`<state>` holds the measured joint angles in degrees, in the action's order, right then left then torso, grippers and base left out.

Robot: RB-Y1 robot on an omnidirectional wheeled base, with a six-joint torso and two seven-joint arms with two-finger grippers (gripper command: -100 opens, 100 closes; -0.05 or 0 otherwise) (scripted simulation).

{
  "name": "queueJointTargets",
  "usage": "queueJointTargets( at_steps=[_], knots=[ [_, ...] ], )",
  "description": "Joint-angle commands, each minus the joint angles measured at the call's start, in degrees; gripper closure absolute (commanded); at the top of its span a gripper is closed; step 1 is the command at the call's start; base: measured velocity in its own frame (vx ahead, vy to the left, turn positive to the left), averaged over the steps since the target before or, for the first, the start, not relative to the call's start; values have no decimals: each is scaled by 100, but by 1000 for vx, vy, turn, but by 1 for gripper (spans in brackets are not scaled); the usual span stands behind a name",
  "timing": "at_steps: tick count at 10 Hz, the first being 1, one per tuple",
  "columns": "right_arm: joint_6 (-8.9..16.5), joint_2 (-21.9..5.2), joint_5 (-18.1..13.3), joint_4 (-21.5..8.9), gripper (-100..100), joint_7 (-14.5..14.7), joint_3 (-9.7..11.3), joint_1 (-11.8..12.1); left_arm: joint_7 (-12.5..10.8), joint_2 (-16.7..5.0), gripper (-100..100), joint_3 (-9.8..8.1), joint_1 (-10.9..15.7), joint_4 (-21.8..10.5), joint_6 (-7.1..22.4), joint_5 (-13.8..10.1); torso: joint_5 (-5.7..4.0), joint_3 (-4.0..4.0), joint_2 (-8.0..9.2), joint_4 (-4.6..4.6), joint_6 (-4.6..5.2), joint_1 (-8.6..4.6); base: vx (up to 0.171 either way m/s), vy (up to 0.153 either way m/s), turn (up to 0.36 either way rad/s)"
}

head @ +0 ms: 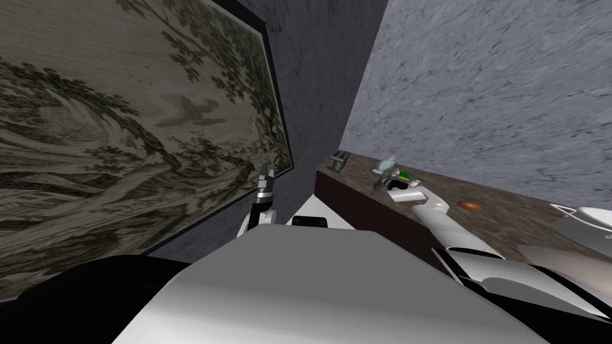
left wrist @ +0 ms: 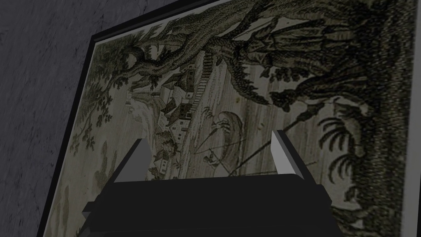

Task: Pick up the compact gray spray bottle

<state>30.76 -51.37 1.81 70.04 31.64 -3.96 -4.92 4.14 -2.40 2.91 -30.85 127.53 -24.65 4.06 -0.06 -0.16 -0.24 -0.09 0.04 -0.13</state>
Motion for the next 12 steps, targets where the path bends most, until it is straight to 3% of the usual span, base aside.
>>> queueJointTargets(
  at_steps=[1,3,4,6,7,8,12],
  knots=[
    [82,-56,-1,286,-100,-97,-43,286,0,0,0,0,0,0,0,0,0,0,0,0,0,0,53,-3,72],
    [82,-56,-1,506,-100,-97,-43,413,0,-1,0,2,-6,-3,0,0,-5,-1,-1,1,5,-7,13,-11,2],
    [273,-225,48,692,-100,-274,-151,645,0,-1,0,1,-6,-3,1,0,-4,0,0,1,5,-5,43,-2,115],
    [273,-225,48,1082,-100,-274,-151,955,-3,-3,0,12,-19,-14,5,2,-7,-11,-25,4,5,6,38,-7,34],
    [292,-219,46,987,-100,-271,-151,869,-3,-3,0,12,-21,-16,6,2,-7,-14,-29,3,7,12,5,1,-4],
    [296,-219,46,1009,100,-275,-152,883,-3,-3,0,12,-21,-15,6,2,-6,-13,-27,4,6,14,0,0,0],
    [293,-221,44,1008,100,-273,-152,880,-4,-3,0,16,-21,-16,6,2,-8,-13,-27,3,5,17,0,0,0]
  ],
)
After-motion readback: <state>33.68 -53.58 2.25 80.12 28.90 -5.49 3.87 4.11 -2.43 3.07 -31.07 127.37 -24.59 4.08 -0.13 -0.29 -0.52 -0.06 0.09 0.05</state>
